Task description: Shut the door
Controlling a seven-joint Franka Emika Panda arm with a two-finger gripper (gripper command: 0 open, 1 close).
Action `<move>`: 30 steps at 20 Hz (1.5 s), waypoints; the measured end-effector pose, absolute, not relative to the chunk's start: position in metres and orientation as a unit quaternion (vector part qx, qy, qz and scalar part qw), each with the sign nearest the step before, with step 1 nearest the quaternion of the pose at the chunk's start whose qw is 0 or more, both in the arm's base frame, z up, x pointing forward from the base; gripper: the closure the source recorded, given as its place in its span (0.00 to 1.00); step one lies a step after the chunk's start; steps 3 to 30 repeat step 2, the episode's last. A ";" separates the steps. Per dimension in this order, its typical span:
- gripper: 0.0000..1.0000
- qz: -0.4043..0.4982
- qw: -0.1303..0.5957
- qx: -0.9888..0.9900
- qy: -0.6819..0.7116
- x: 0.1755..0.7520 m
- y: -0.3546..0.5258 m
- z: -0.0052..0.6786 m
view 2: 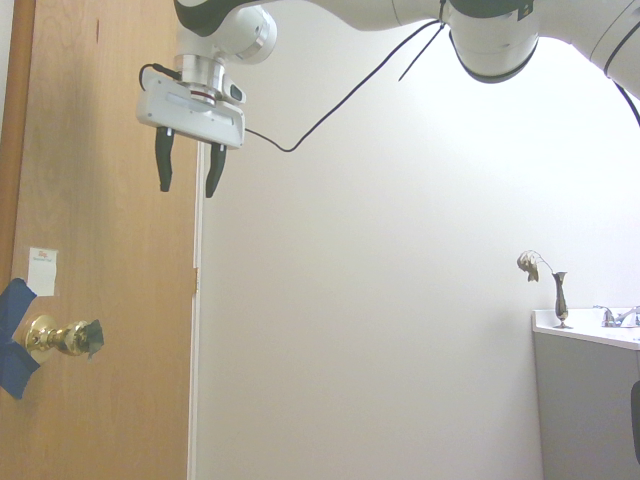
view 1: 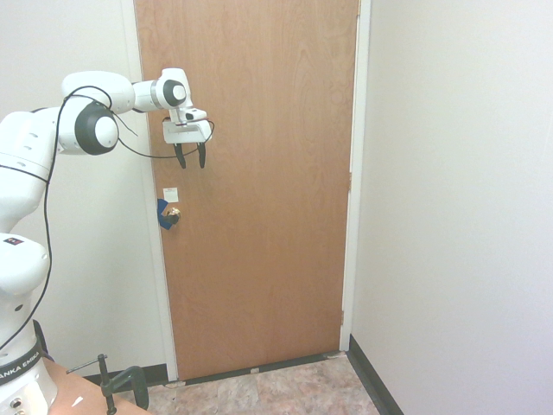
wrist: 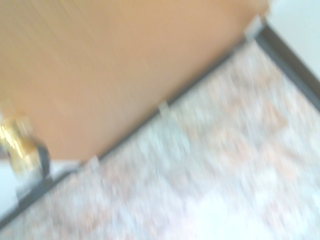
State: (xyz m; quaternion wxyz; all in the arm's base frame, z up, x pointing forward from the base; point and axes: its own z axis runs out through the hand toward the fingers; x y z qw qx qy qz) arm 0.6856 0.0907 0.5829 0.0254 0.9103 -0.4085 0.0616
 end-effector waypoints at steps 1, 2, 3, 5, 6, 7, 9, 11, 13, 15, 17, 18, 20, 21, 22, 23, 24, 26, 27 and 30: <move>0.00 0.057 0.026 0.911 -0.408 0.678 0.082 0.587; 0.00 0.051 0.028 0.911 -0.409 0.670 0.075 0.589; 0.00 0.051 0.028 0.911 -0.409 0.670 0.075 0.589; 0.00 0.051 0.028 0.911 -0.409 0.670 0.075 0.589; 0.00 0.051 0.028 0.911 -0.409 0.670 0.075 0.589; 0.00 0.051 0.028 0.911 -0.409 0.670 0.075 0.589; 0.00 0.051 0.028 0.911 -0.409 0.670 0.075 0.589; 0.00 0.051 0.028 0.911 -0.409 0.670 0.075 0.589; 0.00 0.051 0.028 0.911 -0.409 0.670 0.075 0.589; 0.00 0.051 0.028 0.911 -0.409 0.670 0.075 0.589; 0.00 0.051 0.028 0.911 -0.409 0.670 0.075 0.589; 0.00 0.051 0.028 0.911 -0.409 0.670 0.075 0.589; 0.00 0.051 0.028 0.911 -0.409 0.670 0.075 0.589; 0.00 0.051 0.028 0.911 -0.409 0.670 0.075 0.589; 0.00 0.051 0.028 0.911 -0.409 0.670 0.075 0.589; 0.00 0.051 0.028 0.911 -0.409 0.670 0.075 0.589; 0.00 0.051 0.028 0.911 -0.409 0.670 0.075 0.589; 0.00 0.051 0.028 0.911 -0.409 0.670 0.075 0.589; 0.00 0.051 0.028 0.911 -0.409 0.670 0.075 0.589; 0.00 0.051 0.028 0.911 -0.409 0.670 0.075 0.589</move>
